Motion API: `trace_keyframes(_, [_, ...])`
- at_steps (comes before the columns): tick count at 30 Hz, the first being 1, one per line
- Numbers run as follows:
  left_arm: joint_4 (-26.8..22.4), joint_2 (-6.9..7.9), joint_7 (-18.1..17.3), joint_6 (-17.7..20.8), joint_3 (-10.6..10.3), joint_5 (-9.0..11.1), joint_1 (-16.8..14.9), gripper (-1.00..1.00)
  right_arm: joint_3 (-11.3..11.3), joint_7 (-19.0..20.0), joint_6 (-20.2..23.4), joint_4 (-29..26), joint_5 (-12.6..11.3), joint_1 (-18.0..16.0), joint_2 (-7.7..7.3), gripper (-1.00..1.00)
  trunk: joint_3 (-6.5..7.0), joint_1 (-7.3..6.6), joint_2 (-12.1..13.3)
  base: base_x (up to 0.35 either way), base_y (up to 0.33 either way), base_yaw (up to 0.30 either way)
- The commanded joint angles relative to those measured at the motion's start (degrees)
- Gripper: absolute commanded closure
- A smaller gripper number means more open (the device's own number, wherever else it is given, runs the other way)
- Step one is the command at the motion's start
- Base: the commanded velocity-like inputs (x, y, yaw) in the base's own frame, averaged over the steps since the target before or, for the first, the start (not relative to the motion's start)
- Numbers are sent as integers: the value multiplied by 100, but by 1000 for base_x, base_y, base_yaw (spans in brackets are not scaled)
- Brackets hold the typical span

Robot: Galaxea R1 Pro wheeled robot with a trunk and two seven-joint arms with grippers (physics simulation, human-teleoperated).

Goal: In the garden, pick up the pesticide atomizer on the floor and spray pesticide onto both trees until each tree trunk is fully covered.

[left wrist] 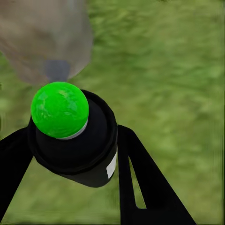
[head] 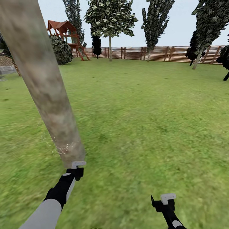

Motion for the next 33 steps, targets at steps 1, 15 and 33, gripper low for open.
trace_keyframes(1, [-11,-5,-12,32,33,-53,-13,100,-32,-24,-22,9,60,-4,-1,-100,-5,-2,-2,-78,-226,278])
trace_keyframes(15, [-1199,81,-87,1072,21,-59,-183,100,-32,-24,-22,17,60,-4,-1,-100,-5,-2,-2,-14,-28,199])
trace_keyframes(33, [-1243,612,-1068,1891,-357,-96,-892,100,-32,-24,-22,9,62,-4,-10,-100,-5,-2,-2,0,0,17])
